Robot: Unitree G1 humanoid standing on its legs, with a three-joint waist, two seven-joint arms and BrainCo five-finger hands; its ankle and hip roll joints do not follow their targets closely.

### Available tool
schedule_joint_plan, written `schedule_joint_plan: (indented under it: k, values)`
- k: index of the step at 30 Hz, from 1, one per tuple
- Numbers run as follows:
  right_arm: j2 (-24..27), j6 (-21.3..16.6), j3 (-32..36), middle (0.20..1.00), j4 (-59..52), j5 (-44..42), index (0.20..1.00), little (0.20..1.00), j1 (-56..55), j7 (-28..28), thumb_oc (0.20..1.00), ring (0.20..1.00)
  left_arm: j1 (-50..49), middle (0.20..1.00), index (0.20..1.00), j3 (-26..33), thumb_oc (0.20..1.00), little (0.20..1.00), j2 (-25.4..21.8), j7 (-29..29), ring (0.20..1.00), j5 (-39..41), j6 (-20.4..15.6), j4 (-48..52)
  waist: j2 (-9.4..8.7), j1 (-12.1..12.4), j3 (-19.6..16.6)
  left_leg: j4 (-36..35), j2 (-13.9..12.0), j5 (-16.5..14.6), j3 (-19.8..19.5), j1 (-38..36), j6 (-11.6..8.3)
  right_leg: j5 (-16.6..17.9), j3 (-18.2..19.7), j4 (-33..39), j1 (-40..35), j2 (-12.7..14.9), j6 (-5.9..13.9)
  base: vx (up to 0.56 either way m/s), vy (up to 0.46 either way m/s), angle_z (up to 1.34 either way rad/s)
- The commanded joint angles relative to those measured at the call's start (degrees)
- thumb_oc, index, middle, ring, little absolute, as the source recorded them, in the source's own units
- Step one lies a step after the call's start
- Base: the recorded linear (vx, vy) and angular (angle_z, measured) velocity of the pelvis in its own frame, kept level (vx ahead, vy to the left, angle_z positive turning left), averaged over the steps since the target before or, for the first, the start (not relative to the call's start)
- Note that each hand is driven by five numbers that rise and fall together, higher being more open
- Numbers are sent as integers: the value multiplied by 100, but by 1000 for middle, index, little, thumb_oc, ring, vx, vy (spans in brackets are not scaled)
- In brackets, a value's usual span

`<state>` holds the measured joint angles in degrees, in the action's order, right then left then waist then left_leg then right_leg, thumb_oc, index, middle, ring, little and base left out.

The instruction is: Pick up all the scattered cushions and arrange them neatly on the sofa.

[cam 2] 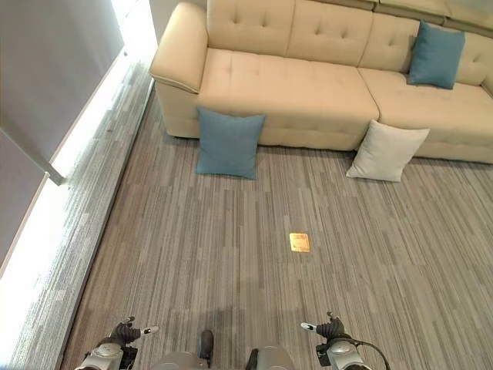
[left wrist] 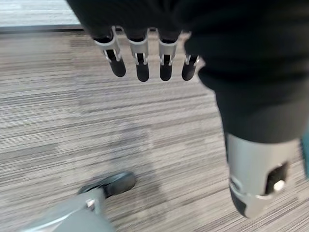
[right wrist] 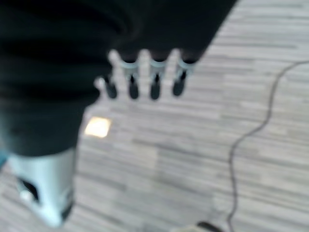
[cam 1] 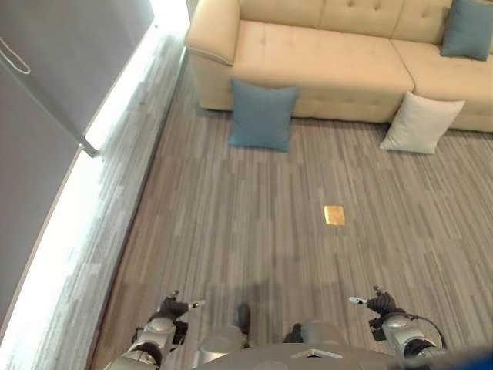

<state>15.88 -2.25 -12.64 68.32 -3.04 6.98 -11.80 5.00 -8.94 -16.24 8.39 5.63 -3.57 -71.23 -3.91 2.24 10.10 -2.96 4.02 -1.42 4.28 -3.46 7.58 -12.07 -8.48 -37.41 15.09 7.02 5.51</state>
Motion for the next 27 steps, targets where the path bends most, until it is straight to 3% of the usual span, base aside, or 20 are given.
schedule_joint_plan:
  k: [1, 4, 8, 11, 13, 15, 16, 18, 20, 22, 27]
  values:
    - [221, -33, -135, 1000, -11, 115, 1000, 1000, 104, -83, 1000, 1000, -54, 1000, 1000, 48, 1000, 1000, 0, 107, 1000, -7, -108, 21, -8, -46, 22, 449, -6, -561, -555, 7, -381, 1161, -83, 2143, -363, -357, 14, 244, -26, 27]
    - [246, -27, -157, 1000, -54, 152, 1000, 1000, 84, -67, 1000, 1000, -40, 1000, 1000, 49, 1000, 1000, 16, 110, 1000, -25, -135, -2, -31, -139, 38, 391, 22, -675, -747, -247, -438, 1336, -119, 2654, -188, -438, 50, 287, -70, 24]
    - [238, -75, -140, 1000, -43, 111, 1000, 1000, -70, -36, 1000, 1000, -94, 1000, 1000, 43, 1000, 1000, 58, 88, 1000, -88, -151, -97, -109, -202, -160, 545, -40, -860, -819, -434, -608, 1262, 31, 2994, -524, -586, -107, 251, -108, 51]
    - [230, -100, -135, 1000, 27, 67, 1000, 1000, -66, -39, 1000, 1000, -76, 1000, 1000, 17, 1000, 1000, 91, 30, 1000, -25, -154, -29, -217, -178, -60, 2085, -55, -527, -638, 245, -953, 1256, 88, 3321, -961, -587, -257, 158, -148, 29]
    - [222, -112, -139, 1000, 77, -14, 1000, 1000, -52, -42, 1000, 1000, -31, 1000, 1000, 21, 1000, 1000, 86, 30, 1000, 73, -161, 34, -307, -100, 34, 2759, -104, -422, -488, 763, -959, 1188, 79, 3462, -1175, -552, -375, 97, -110, 16]
    - [235, -100, -139, 1000, 120, -78, 1000, 1000, -43, -41, 1000, 1000, 10, 1000, 1000, -2, 1000, 1000, 97, 7, 1000, 132, -154, 70, -381, 21, 92, 2695, -67, -558, -400, 1190, -847, 1103, 51, 3578, -1370, -509, -399, 185, -60, 2]
    - [244, -108, -131, 1000, 152, -70, 1000, 1000, -67, -52, 1000, 1000, -11, 1000, 1000, -16, 1000, 1000, 95, 2, 1000, 65, -134, 17, -401, 83, 66, 2212, -23, -616, -439, 1363, -797, 1010, 55, 3655, -1479, -513, -362, 265, 8, 12]
    - [245, -104, -128, 1000, 155, -65, 1000, 1000, -74, -63, 1000, 1000, -23, 1000, 1000, -22, 1000, 1000, 89, 4, 1000, 39, -127, -2, -390, 109, 71, 1968, -31, -501, -455, 1426, -807, 948, 61, 3685, -1564, -532, -357, 177, 36, 6]
    - [276, -97, -135, 1000, 171, -39, 1000, 1000, -71, -93, 1000, 1000, -45, 1000, 1000, -22, 1000, 1000, 66, 17, 1000, 23, -135, -11, -323, 185, 73, 1566, -54, -81, -508, 1716, -886, 814, 119, 3706, -1724, -627, -387, 181, 67, -1]
    - [274, -79, -146, 1000, 179, -21, 1000, 1000, -58, -106, 1000, 1000, -63, 1000, 1000, -33, 1000, 1000, 45, 20, 1000, 30, -141, -40, -326, 236, 71, 1570, -104, 86, -393, 1911, -941, 714, 199, 3696, -1859, -651, -404, 274, 136, -10]
    - [170, -49, -121, 1000, 180, 128, 1000, 1000, -81, -48, 1000, 1000, -173, 1000, 1000, 71, 1000, 1000, 38, 13, 1000, -35, -79, -154, -299, 296, -173, 1220, -25, -166, -336, 1279, -715, 684, 243, 2947, -1828, -441, -131, 305, 235, -54]
